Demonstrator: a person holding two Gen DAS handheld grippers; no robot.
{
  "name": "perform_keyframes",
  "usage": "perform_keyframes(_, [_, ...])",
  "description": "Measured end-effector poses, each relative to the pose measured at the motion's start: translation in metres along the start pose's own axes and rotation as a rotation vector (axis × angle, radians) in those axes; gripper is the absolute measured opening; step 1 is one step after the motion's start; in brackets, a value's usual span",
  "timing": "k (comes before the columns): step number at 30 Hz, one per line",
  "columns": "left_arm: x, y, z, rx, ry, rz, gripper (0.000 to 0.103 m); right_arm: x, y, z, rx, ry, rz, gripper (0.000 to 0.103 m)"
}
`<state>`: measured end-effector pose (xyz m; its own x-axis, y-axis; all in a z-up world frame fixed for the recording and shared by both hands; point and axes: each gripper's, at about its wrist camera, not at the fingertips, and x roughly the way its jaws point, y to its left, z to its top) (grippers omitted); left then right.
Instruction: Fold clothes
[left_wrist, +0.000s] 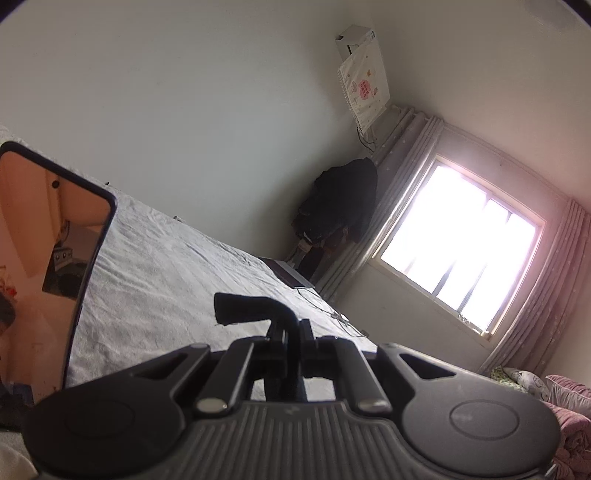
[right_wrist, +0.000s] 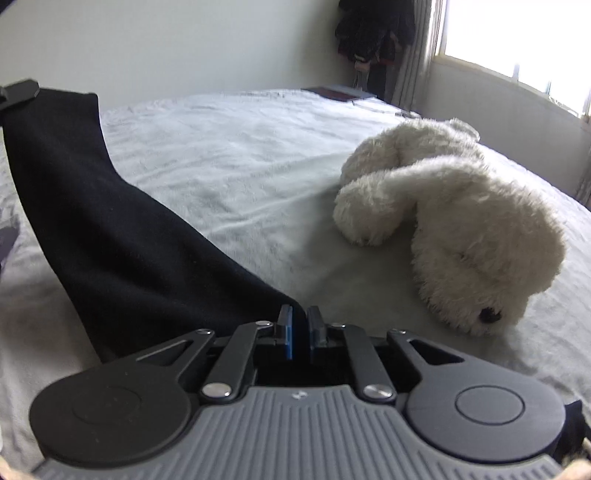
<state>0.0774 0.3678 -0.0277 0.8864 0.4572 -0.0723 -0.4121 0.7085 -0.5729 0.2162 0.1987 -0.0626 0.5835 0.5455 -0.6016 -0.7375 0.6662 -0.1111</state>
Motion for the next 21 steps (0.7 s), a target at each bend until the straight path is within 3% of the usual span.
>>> perform_keyframes(1, [0.001,0.000,-0.001,0.000,0.007,0.004,0.005,-0.007,-0.002,0.000,0.016,-0.010,-0.008,0.016])
perform_keyframes(3, [0.001,0.001,0.000,-0.002,0.006,0.004,0.005,-0.021,-0.007,-0.001,0.048,-0.030,-0.025,0.028])
perform_keyframes(4, [0.000,0.001,0.000,-0.003,0.003,0.002,0.005,-0.028,-0.010,-0.001,0.064,-0.040,-0.033,0.041])
perform_keyframes(11, [-0.010,0.008,-0.003,-0.013,-0.006,-0.013,0.005,-0.080,-0.029,-0.019,0.205,-0.052,-0.082,0.044])
perform_keyframes(16, [-0.016,0.006,0.003,-0.030,-0.018,-0.063,0.005,-0.076,-0.012,-0.028,0.278,-0.046,0.090,0.043])
perform_keyframes(21, [-0.024,0.000,0.009,-0.075,-0.007,-0.231,0.005,-0.072,0.006,-0.036,0.350,-0.040,0.264,0.043])
